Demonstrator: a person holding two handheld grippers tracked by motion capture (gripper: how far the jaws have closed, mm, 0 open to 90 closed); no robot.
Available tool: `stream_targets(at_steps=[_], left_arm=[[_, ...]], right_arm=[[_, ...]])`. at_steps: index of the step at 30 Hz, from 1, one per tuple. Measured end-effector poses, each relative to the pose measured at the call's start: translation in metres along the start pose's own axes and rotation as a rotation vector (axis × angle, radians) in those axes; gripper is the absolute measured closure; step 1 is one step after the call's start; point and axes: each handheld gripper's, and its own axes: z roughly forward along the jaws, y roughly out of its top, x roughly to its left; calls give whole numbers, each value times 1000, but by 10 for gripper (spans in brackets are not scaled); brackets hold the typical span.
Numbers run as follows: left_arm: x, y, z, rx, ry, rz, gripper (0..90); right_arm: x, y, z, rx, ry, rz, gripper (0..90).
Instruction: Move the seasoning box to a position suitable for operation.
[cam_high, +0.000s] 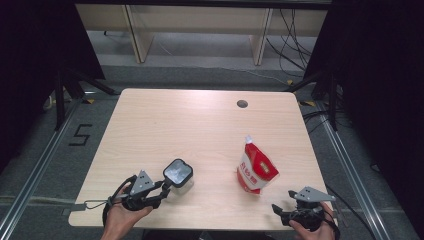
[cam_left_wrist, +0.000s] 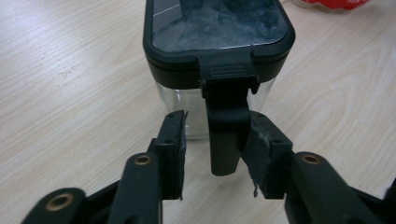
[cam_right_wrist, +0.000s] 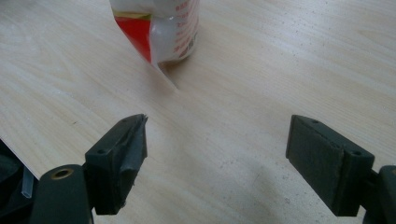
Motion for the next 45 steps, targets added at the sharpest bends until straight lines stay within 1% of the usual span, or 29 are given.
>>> stream_targets(at_steps=[1,2,3,4,5,6,7,8,10,11,13,15,16,17,18,19,20,21,22,23,25,26,27,28,30,31,33,36,45], left_arm=[[2,1,0,1,1,40,631],[3,1,0,7,9,50,643],[3,1,0,7,9,50,659],[2,-1,0,4,20,17,670],[5,-2,0,9,32,47,680],[8,-2,-1,26,39,72,687],[8,-2,-1,26,39,72,692],[8,-4,1,16,23,23,694],[11,-3,3,11,21,65,698],[10,-2,4,32,26,49,702],[9,-1,7,19,20,35,709],[13,0,8,14,18,36,715],[14,0,8,11,13,42,716],[15,-1,9,10,13,18,718],[17,0,9,9,12,50,720],[17,0,9,16,8,41,720],[19,1,10,5,11,59,721],[19,1,10,5,11,59,722],[20,0,11,0,-5,40,722],[23,0,11,0,-17,54,723],[22,0,12,1,-28,41,723],[25,2,12,0,-34,81,724],[24,2,12,-1,-44,76,724],[21,1,14,-4,-54,47,724],[19,3,15,-3,-75,67,724],[16,3,16,-8,-76,59,724],[14,6,17,0,-91,87,724],[10,7,20,-14,-119,93,724],[0,14,27,-3,-173,128,724]], right_arm=[[1,0,0,0,-2,6,214],[0,0,0,0,2,0,214],[0,0,0,0,2,0,214],[1,0,0,1,-1,11,214],[4,-1,0,1,-7,48,214],[0,0,0,1,0,2,214],[0,0,0,1,0,2,214],[0,0,0,-1,8,5,213],[2,-1,0,-5,-1,27,214],[5,-1,0,0,-4,57,214],[2,0,0,-1,-4,24,214],[2,0,0,-3,2,29,214],[4,-1,0,-3,-2,52,214],[4,-1,0,-2,-3,56,214],[1,-1,1,-7,-8,23,214],[2,-1,1,-3,-18,29,214],[4,-1,0,-4,-3,51,214],[4,-1,0,-4,-3,51,214],[3,-1,0,-5,1,39,214],[3,-1,0,-6,1,38,215],[3,-1,1,-7,1,36,215],[3,-1,1,-7,1,36,215],[3,-1,1,-7,0,35,214],[3,-1,1,-6,-1,36,215],[2,-1,1,-16,-16,27,215],[2,-1,1,-16,-13,28,215],[3,-1,-1,-8,-34,22,215],[3,-1,1,-21,-23,26,215],[3,-1,0,-17,-28,21,216]])
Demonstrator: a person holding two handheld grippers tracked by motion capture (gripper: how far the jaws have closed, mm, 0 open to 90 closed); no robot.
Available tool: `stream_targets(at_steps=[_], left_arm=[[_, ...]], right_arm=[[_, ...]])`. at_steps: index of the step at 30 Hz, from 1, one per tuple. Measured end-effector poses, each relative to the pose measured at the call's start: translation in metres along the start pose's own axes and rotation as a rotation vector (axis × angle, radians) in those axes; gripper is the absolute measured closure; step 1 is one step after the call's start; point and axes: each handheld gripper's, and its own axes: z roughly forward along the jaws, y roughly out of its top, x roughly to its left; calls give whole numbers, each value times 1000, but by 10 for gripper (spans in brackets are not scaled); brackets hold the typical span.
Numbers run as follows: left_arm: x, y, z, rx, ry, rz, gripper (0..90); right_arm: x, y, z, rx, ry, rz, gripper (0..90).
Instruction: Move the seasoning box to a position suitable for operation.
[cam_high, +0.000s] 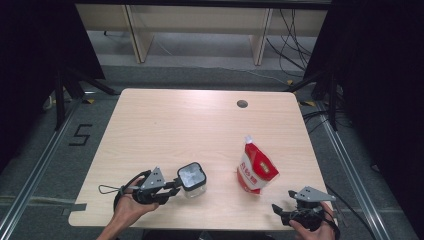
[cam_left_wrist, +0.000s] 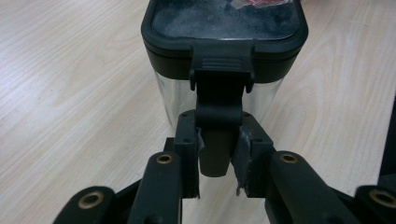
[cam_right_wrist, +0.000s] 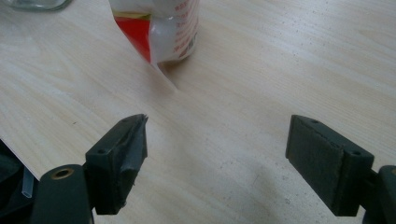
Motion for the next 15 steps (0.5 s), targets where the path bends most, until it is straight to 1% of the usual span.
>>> stream_targets(at_steps=[1,2,3,4,5,6,7,8,9,10,11,12,13,14,15], left_arm=[[-2,0,1,-14,-7,-10,724],[-2,1,2,-5,-16,9,724],[-3,2,3,-14,-15,-3,724],[-4,3,5,-15,-31,6,724],[-5,4,5,-12,-32,16,724],[-6,5,7,-12,-42,25,724],[-7,6,9,-19,-61,22,724],[-8,8,10,-11,-63,40,724],[-9,9,11,-14,-75,38,724],[-10,11,13,-13,-91,43,724],[-11,12,14,-6,-94,51,724],[-12,13,16,-7,-106,61,724],[-14,14,17,-11,-117,66,724],[-15,16,18,-6,-120,77,724],[-14,17,19,-3,-120,97,724]], right_arm=[[-1,0,0,1,7,0,216],[0,0,0,5,10,6,215],[-1,0,0,2,3,-5,216],[-1,0,0,-2,3,-6,215],[-1,0,0,-1,-1,-9,216],[-1,0,0,1,5,-5,216],[-1,0,0,-1,0,-6,216],[-1,0,0,2,-5,-14,216],[0,0,0,0,2,0,216],[0,0,0,5,-1,-3,216],[0,0,-1,13,-8,3,216],[-1,0,-1,7,-6,-13,215],[1,0,-1,10,-6,-1,215],[0,0,0,1,3,-4,215],[1,0,0,7,-1,7,216]])
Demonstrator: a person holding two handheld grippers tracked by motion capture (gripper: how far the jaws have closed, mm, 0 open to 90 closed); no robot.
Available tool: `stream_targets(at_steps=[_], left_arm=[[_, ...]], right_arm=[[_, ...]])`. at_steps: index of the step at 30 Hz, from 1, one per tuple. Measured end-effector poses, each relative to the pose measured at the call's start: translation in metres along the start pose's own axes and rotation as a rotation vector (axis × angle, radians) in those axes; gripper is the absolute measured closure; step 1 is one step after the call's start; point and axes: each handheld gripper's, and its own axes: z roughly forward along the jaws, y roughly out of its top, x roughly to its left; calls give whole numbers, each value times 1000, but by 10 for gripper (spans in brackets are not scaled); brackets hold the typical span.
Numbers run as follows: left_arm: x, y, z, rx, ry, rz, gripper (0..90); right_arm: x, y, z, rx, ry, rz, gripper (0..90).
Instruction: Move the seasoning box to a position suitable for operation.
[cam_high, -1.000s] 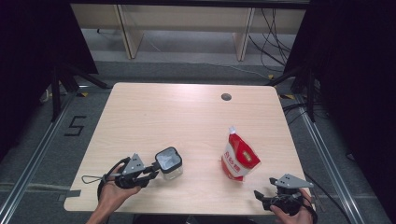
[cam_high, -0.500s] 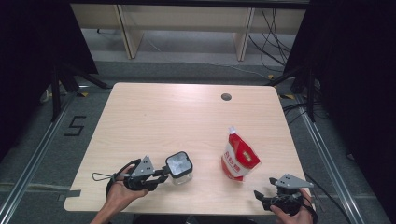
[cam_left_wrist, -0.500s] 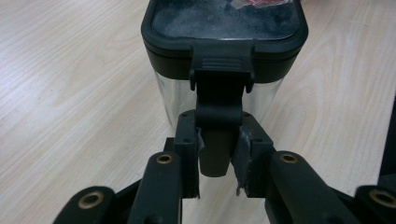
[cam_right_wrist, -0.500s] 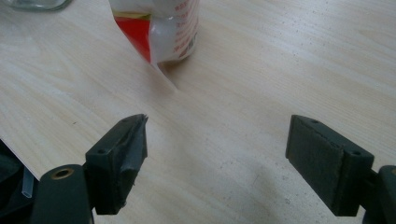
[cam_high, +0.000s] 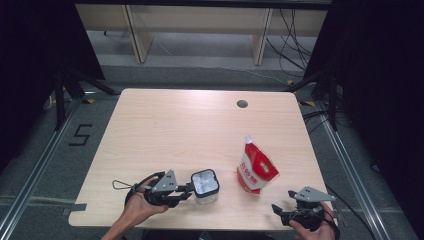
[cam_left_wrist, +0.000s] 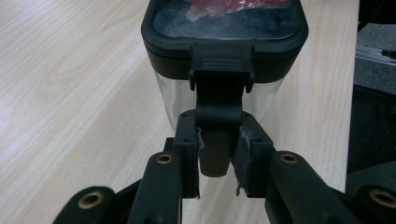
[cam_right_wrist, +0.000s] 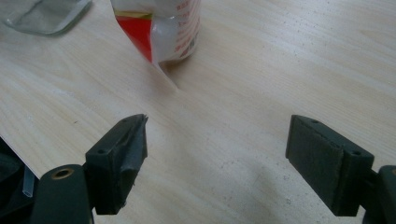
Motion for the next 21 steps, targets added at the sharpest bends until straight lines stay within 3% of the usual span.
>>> stream_targets(at_steps=[1,6,10,21], left_arm=[[-2,1,2,-7,-8,-17,724],[-3,5,7,-2,-40,22,723],[-3,9,11,-2,-53,45,723],[2,11,13,3,-31,34,722]], right_arm=[[-1,0,0,-5,0,-11,216],[0,0,0,4,5,-1,215],[-2,0,0,-3,2,-25,215],[-1,0,0,-10,2,-20,213]])
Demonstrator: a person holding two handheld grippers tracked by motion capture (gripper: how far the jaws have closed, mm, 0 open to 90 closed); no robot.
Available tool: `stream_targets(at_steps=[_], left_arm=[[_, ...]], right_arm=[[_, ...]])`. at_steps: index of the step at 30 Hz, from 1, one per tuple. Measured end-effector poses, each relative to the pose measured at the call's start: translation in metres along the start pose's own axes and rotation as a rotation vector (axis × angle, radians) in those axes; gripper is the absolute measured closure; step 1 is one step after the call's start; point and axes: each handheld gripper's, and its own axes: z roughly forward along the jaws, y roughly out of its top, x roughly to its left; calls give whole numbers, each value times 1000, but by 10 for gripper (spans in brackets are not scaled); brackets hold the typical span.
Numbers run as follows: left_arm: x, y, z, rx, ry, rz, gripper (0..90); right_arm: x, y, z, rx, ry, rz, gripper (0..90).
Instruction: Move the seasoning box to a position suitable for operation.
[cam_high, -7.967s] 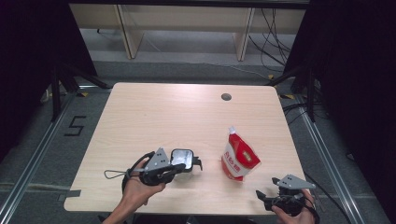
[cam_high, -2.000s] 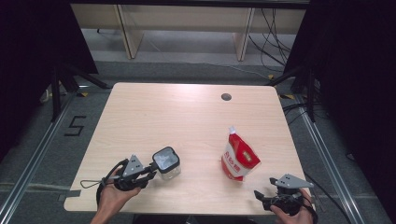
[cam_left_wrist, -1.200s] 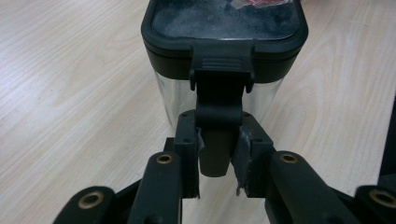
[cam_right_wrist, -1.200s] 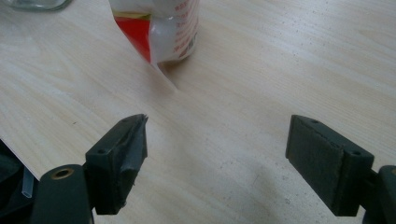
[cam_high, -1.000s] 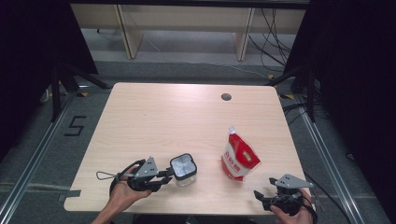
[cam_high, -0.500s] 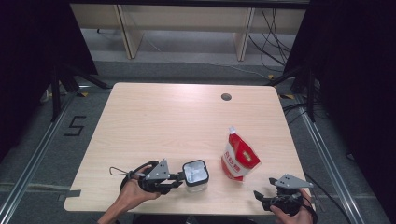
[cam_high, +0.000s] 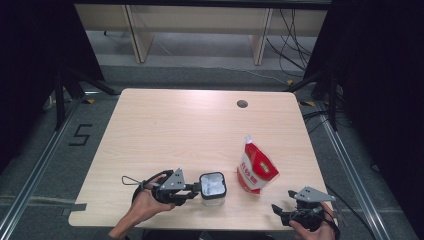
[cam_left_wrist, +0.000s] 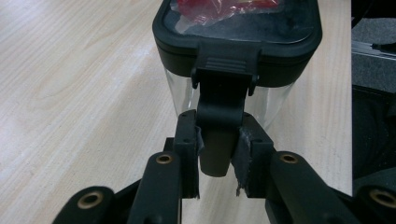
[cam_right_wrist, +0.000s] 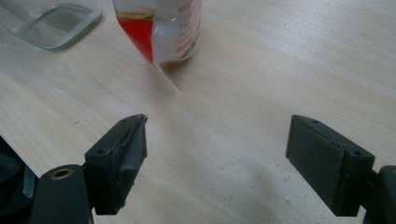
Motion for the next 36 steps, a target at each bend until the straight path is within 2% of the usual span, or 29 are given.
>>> stream_targets(at_steps=[7,8,11,12,13,14,15,16,17,18,21,22,23,24,25,26,27,28,29,30,31,33,34,36], left_arm=[[4,0,0,3,36,-18,722],[4,-1,1,-8,37,-37,722],[5,-1,1,-12,41,-54,715],[5,-2,1,-17,41,-53,708],[5,-2,0,-13,53,-67,695],[6,-2,-1,-12,50,-69,681],[5,-2,-2,-13,66,-82,669],[5,-2,-2,-13,66,-82,650],[5,-2,-4,-24,54,-98,633],[4,-2,-7,-30,47,-96,620],[3,-2,-13,-47,56,-134,536],[3,-2,-15,-46,56,-136,526],[2,-2,-16,-47,58,-157,510],[3,-2,-18,-50,57,-147,495],[1,-2,-19,-45,64,-156,481],[2,-2,-20,-54,57,-150,474],[2,-1,-21,-46,58,-136,467],[0,-1,-21,-46,67,-164,457],[0,-1,-22,-42,73,-166,444],[0,0,-22,-45,68,-170,432],[0,1,-22,-47,62,-167,419],[-1,4,-24,-44,76,-183,395],[0,6,-24,-51,71,-176,386],[0,9,-26,-55,81,-189,371]], right_arm=[[0,0,0,-5,3,-1,213],[0,0,0,-5,3,-2,213],[1,0,-1,-2,3,14,213],[0,0,-1,-2,-4,-6,213],[1,0,-1,4,-3,16,213],[0,0,-1,-2,-2,-4,213],[-1,1,-1,-1,-3,-12,213],[1,0,-2,4,-4,14,212],[0,0,-2,-4,2,-2,213],[0,0,-2,-4,0,-4,213],[1,0,-2,0,10,19,213],[0,0,-1,-11,12,9,213],[-1,0,-2,-15,9,0,213],[-1,0,-2,-16,3,1,213],[0,0,-3,-6,9,6,213],[-2,0,-2,-16,8,-20,213],[-1,0,-2,-19,8,9,213],[-1,-1,-3,-12,15,17,213],[-1,-1,-3,-7,13,20,213],[-3,-1,-3,-13,4,-2,213],[-2,-2,-3,-12,8,25,213],[-4,-1,-3,-20,7,7,213],[-6,-1,-3,-26,-3,-18,213],[-6,-2,-3,-24,12,0,212]])
